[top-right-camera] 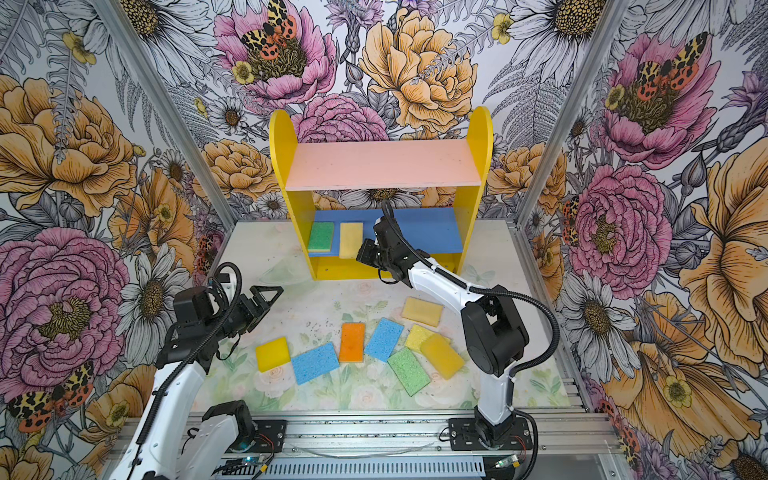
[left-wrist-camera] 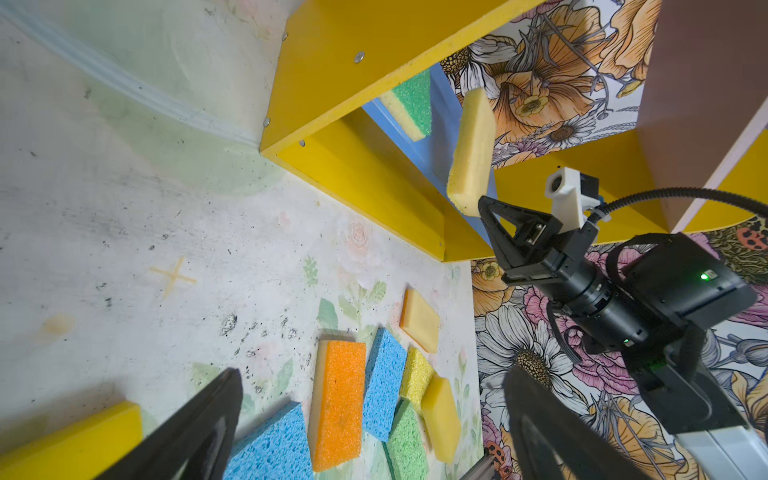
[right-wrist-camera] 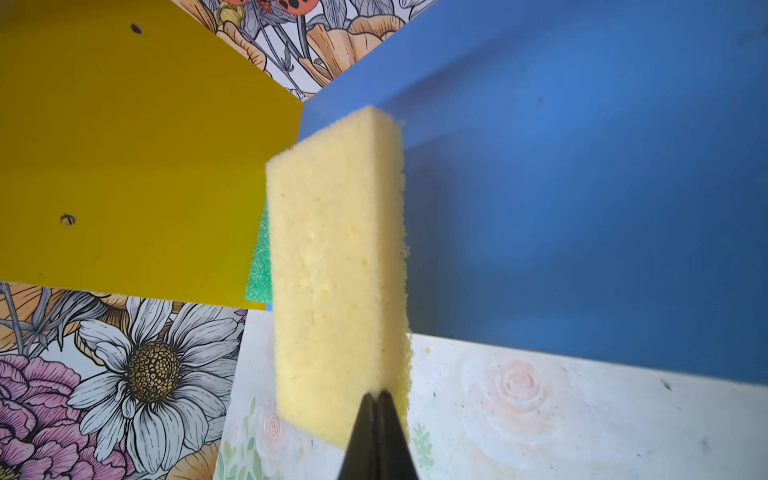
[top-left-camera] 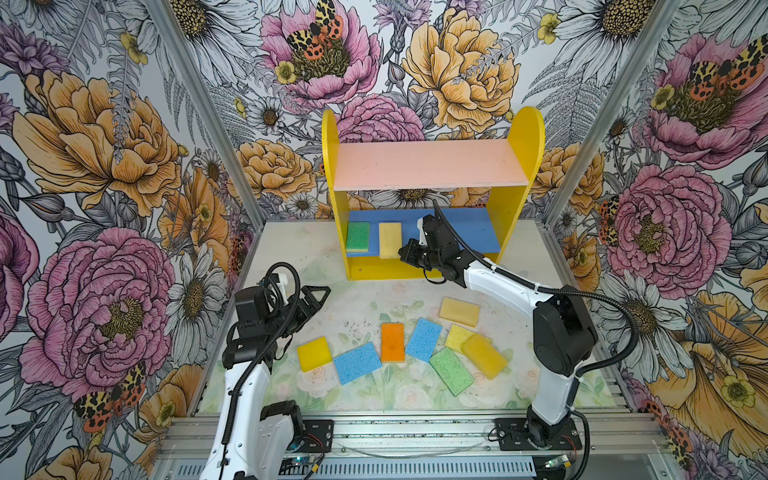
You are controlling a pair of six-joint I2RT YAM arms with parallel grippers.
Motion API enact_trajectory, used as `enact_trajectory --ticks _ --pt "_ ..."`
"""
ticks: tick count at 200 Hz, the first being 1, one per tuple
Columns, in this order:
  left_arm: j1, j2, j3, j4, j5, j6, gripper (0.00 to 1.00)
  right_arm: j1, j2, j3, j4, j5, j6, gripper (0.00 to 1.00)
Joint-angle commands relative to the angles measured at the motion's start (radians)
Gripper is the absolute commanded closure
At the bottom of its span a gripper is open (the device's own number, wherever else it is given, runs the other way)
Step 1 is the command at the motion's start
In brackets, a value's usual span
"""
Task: Place and organize the cleaning sponges onto the shelf
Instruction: 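Carry the pale yellow sponge onto the blue shelf beside the green sponge, then open the right gripper and withdraw it from the shelf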
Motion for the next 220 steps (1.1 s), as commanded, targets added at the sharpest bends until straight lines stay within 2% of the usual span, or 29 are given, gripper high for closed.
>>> enact_trajectory --ticks 1,50,123,172,220 --pt "0.001 0.009 0.013 -0.011 -0.012 0.039 0.01 -0.006 0.047 0.078 -0.009 0.018 -0.014 1.00" --pt "-0.011 0.014 0.008 0.000 -0.012 0.033 0.01 -0.006 0.130 0.166 -0.020 0.008 -0.002 1.00" --pt "-0.012 0.022 0.006 0.007 -0.005 0.031 0.01 -0.001 0.178 0.211 -0.021 -0.014 0.006 1.00" --pt "-0.015 0.019 0.005 0.008 -0.002 0.030 0.01 0.002 0.198 0.237 -0.020 -0.018 0.007 0.72" --pt "-0.016 0.017 0.007 0.007 -0.001 0.031 0.01 0.008 0.179 0.224 -0.020 -0.016 0.000 0.60"
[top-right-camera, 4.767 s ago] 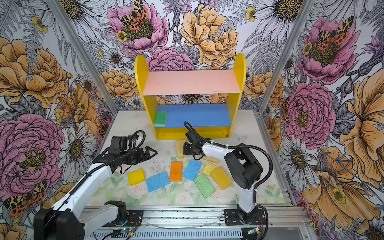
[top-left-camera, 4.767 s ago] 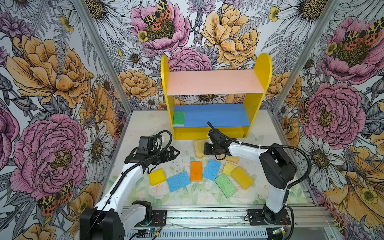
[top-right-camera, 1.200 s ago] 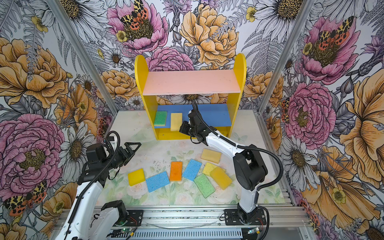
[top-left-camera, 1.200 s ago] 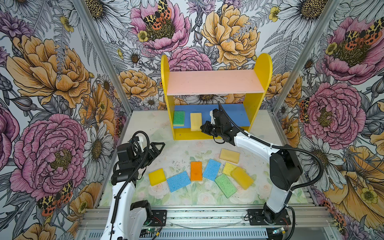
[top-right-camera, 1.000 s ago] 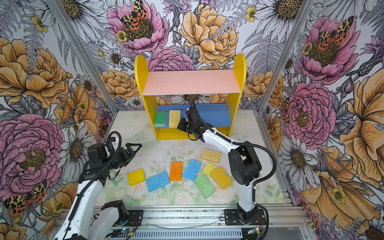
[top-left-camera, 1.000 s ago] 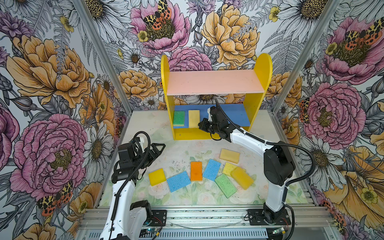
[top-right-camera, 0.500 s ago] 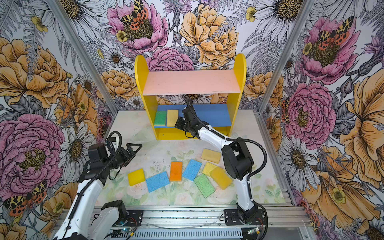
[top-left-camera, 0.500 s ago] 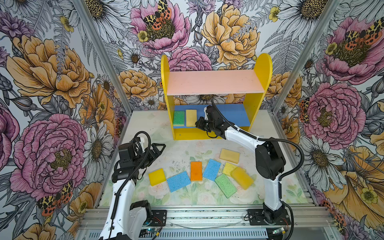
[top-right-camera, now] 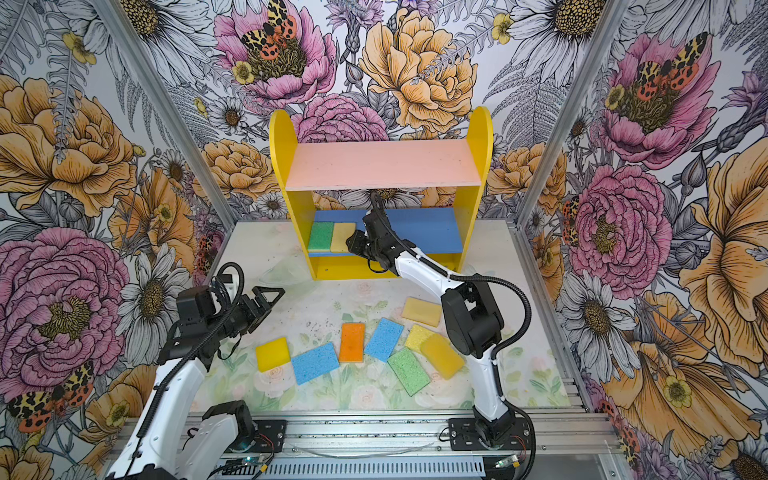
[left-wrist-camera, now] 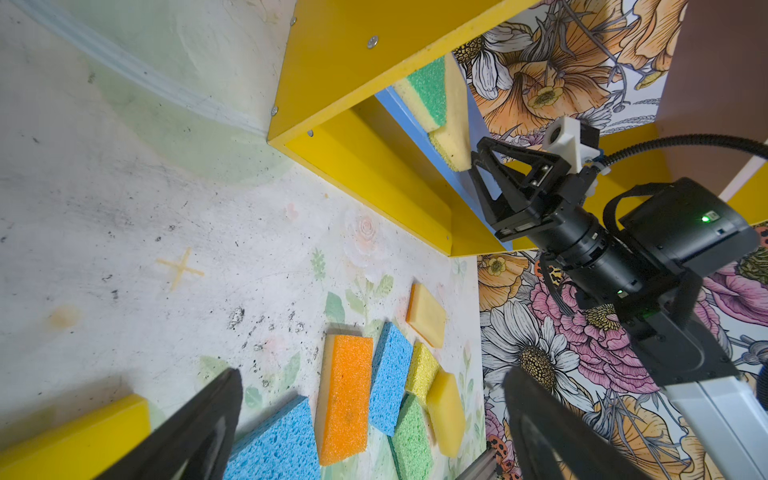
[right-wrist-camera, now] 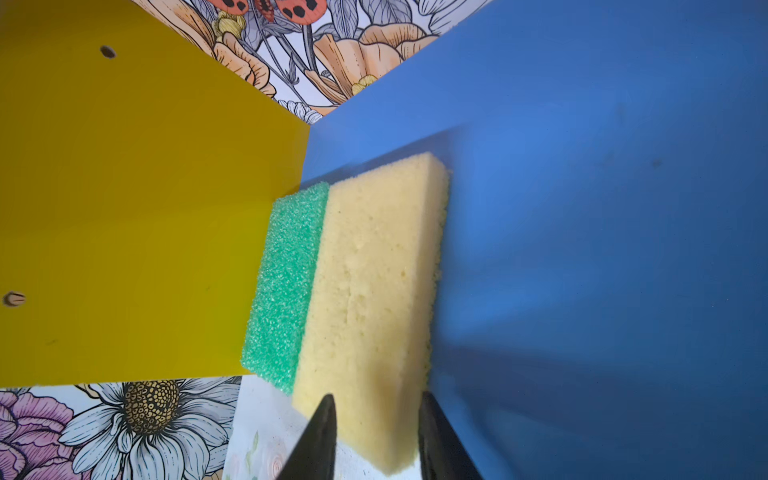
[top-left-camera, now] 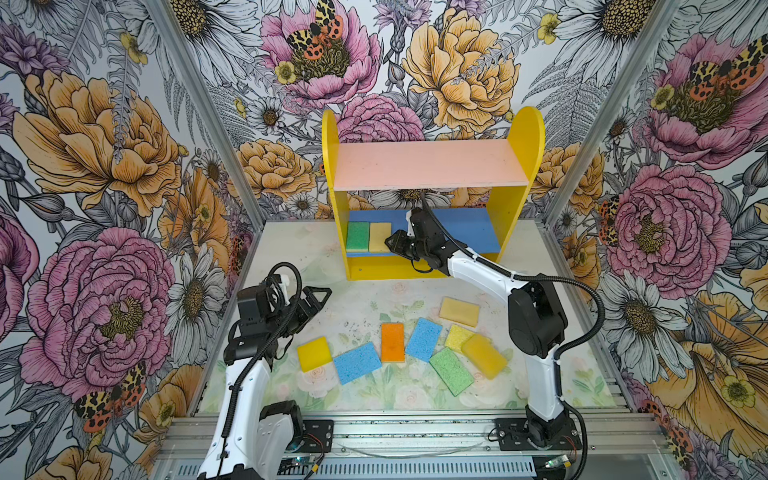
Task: Place and organize the cleaning sponges onto the shelf
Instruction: 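Open the right gripper and withdraw it from the shelf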
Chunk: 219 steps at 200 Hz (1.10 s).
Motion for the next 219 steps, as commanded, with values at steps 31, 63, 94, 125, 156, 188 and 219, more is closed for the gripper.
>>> enact_trajectory --ticks 31,63,94,125,156,188,219 --pt "-0.011 -0.008 0.007 0.011 0.005 0.024 0.01 0.004 -0.133 -0.104 0.003 0.065 -0.062 0.50" --pt "-0.020 -0.005 0.005 0.020 0.023 0.026 0.01 0.000 -0.364 -0.323 0.001 0.127 -0.103 0.43" --pt "-0.049 0.005 -0.001 0.045 0.063 0.022 0.01 -0.028 -0.601 -0.565 -0.109 0.141 -0.103 0.39" --pt "-0.123 0.009 -0.002 0.047 0.061 0.022 0.01 -0.068 -0.763 -0.745 -0.343 0.190 -0.063 0.35" --pt "-0.210 0.004 -0.007 0.047 0.037 0.017 0.01 -0.056 -0.802 -0.788 -0.596 0.230 -0.096 0.24" --pt "-0.242 0.002 -0.009 0.047 0.029 0.014 0.01 0.022 -0.745 -0.745 -0.761 0.281 -0.142 0.08" --pt "-0.250 -0.001 -0.008 0.044 0.028 0.013 0.01 0.068 -0.662 -0.695 -0.850 0.335 -0.170 0.01"
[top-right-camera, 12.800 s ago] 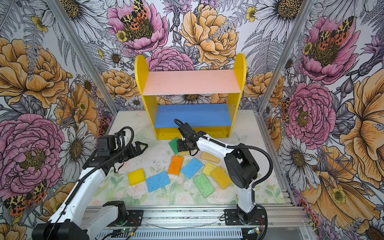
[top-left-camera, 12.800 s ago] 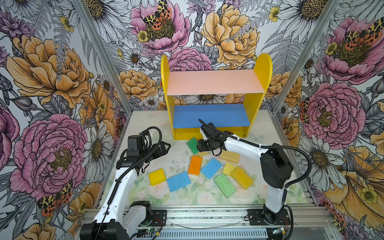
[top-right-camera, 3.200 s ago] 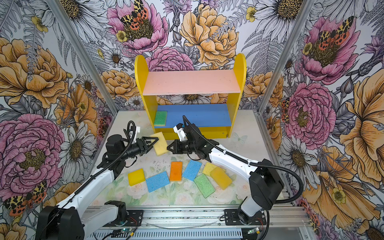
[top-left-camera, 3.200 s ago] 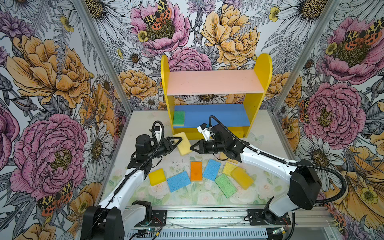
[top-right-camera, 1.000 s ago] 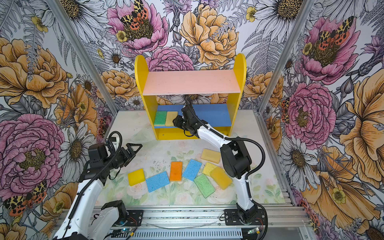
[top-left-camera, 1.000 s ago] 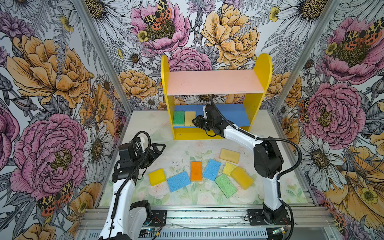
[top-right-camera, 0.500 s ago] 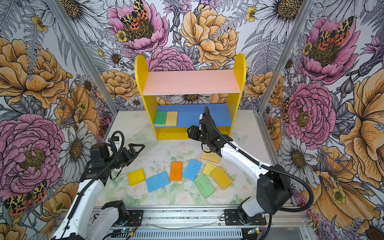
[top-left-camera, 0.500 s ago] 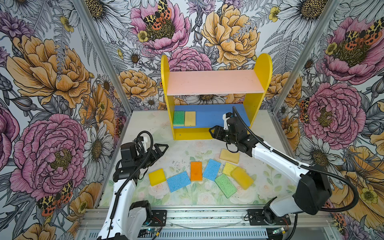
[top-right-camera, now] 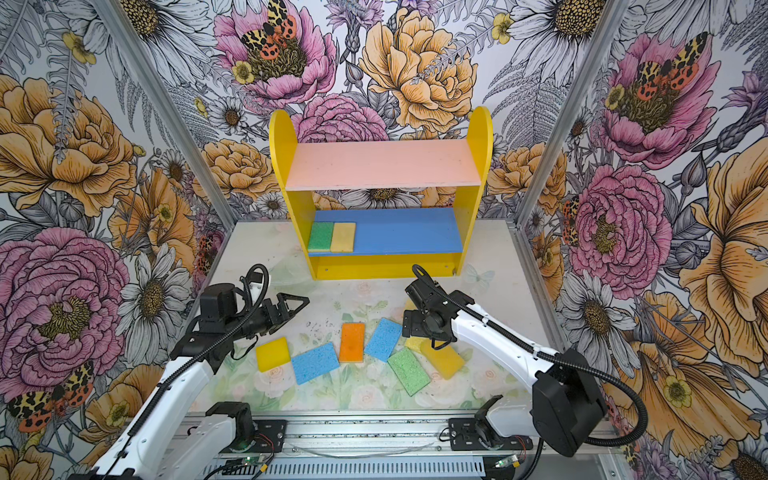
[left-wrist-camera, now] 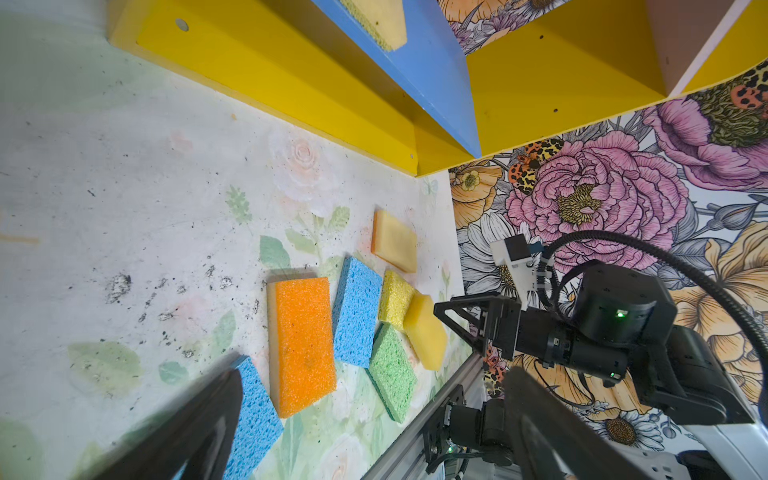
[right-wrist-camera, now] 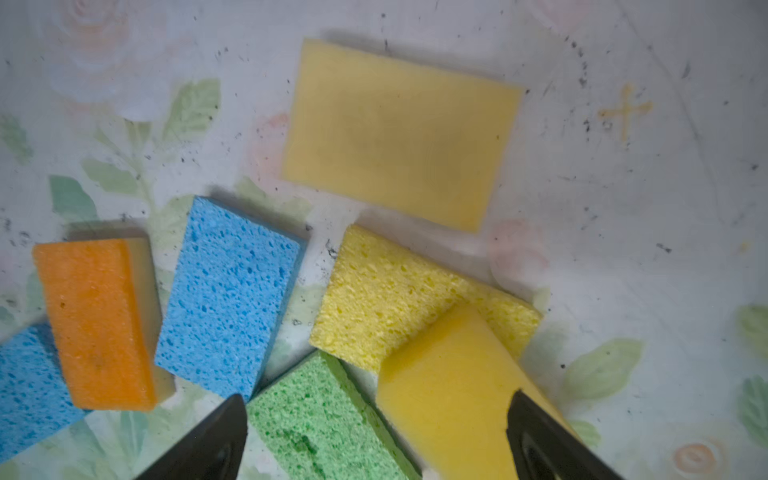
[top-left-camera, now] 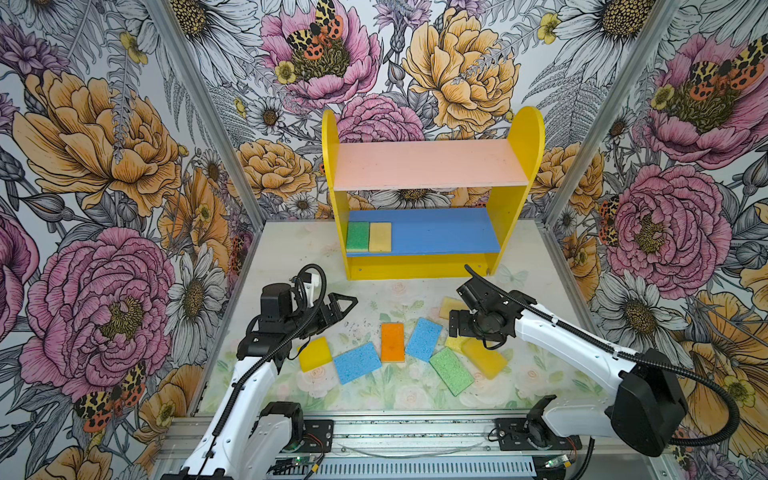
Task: Place and organize the cleaning sponges onto the shelf
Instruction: 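Open the right gripper and withdraw it from the shelf, then lower the right gripper onto the orange-backed pale yellow sponge and grasp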
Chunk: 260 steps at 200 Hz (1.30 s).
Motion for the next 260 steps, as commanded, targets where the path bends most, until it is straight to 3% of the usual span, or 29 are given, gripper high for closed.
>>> enact_trajectory --ticks 1,44,87,168,198,260 --pt "-0.010 -0.011 -0.008 0.020 -0.006 0.005 0.01 0.022 0.050 0.053 -0.121 0.071 -0.037 0.01" --pt "-0.016 -0.012 -0.006 0.014 -0.012 0.007 0.01 -0.029 0.135 0.107 -0.080 0.081 -0.079 0.01" --pt "-0.016 -0.015 -0.007 0.013 -0.015 0.009 0.01 -0.236 0.090 0.051 0.137 -0.040 -0.079 0.04" --pt "-0.008 -0.008 -0.006 0.013 -0.015 0.009 0.01 -0.407 0.194 -0.061 0.435 -0.247 -0.048 0.29" --pt "-0.004 0.001 -0.004 0.013 -0.014 0.009 0.01 -0.427 0.222 -0.104 0.505 -0.281 -0.028 0.36" --pt "-0.005 0.005 -0.005 0.009 -0.023 0.009 0.01 -0.434 0.266 -0.160 0.620 -0.322 -0.015 0.62"
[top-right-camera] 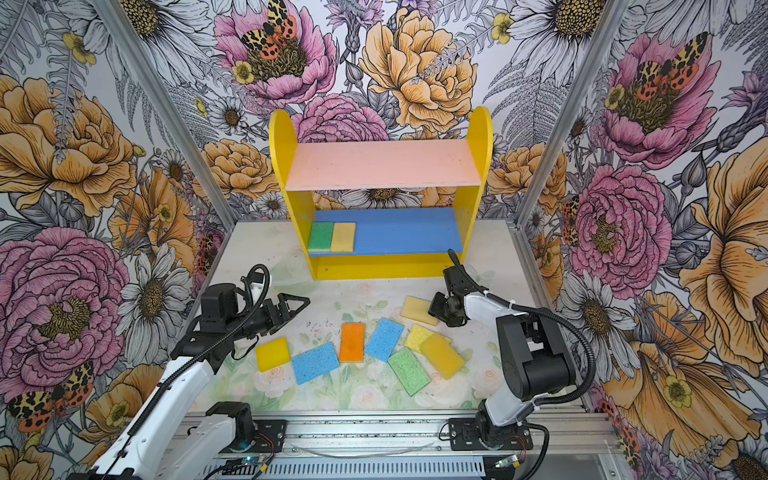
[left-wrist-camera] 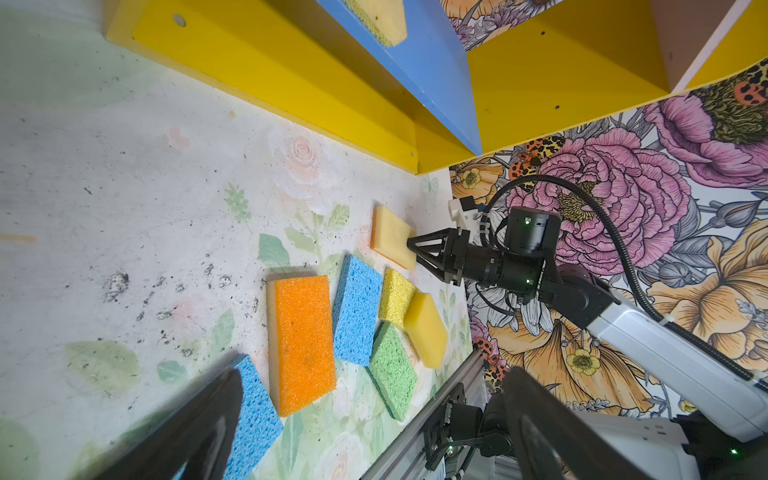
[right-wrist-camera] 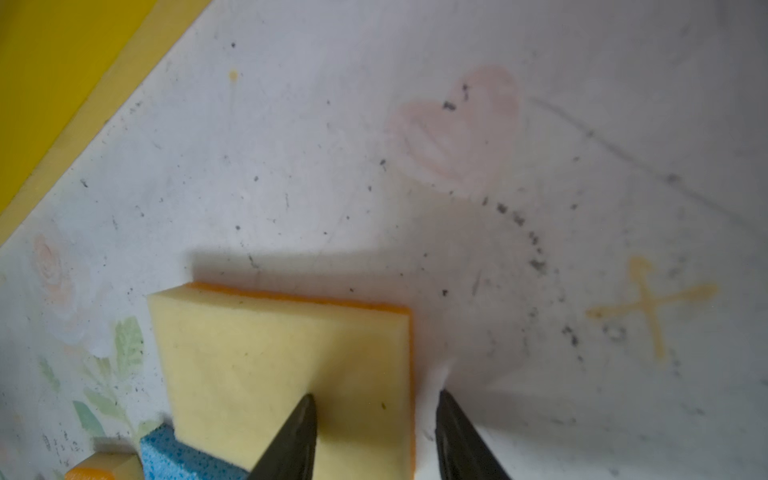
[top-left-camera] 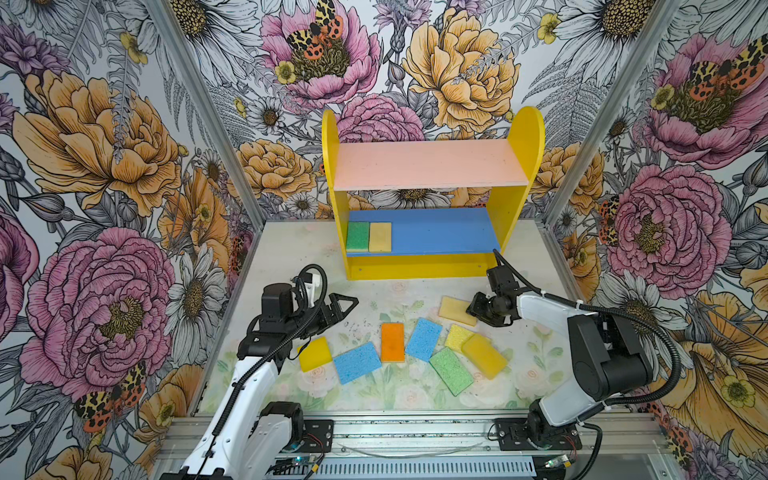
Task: Place and organize the cleaning sponges onto the shelf
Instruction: 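Lower the right gripper onto the orange-backed pale yellow sponge and grasp, then lift the sponge with the right gripper while the left gripper moves toward it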
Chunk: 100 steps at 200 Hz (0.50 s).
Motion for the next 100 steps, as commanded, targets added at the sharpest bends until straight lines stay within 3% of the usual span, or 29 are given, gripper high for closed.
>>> enact_trajectory --ticks 1,28,43,100 --pt "0.002 0.003 -0.004 0.009 -0.019 0.009 0.01 -0.003 0.016 -0.025 0.073 -0.022 0.006 0.63" --pt "0.000 0.004 -0.005 0.007 -0.021 0.008 0.01 -0.002 -0.024 -0.035 0.086 -0.015 -0.004 0.80" --pt "0.000 0.004 -0.004 0.007 -0.022 0.009 0.01 0.002 -0.063 -0.040 0.088 -0.020 -0.013 0.85" --pt "-0.010 -0.010 0.008 0.016 -0.021 -0.008 0.01 0.041 -0.214 -0.029 0.100 -0.130 0.023 0.88"
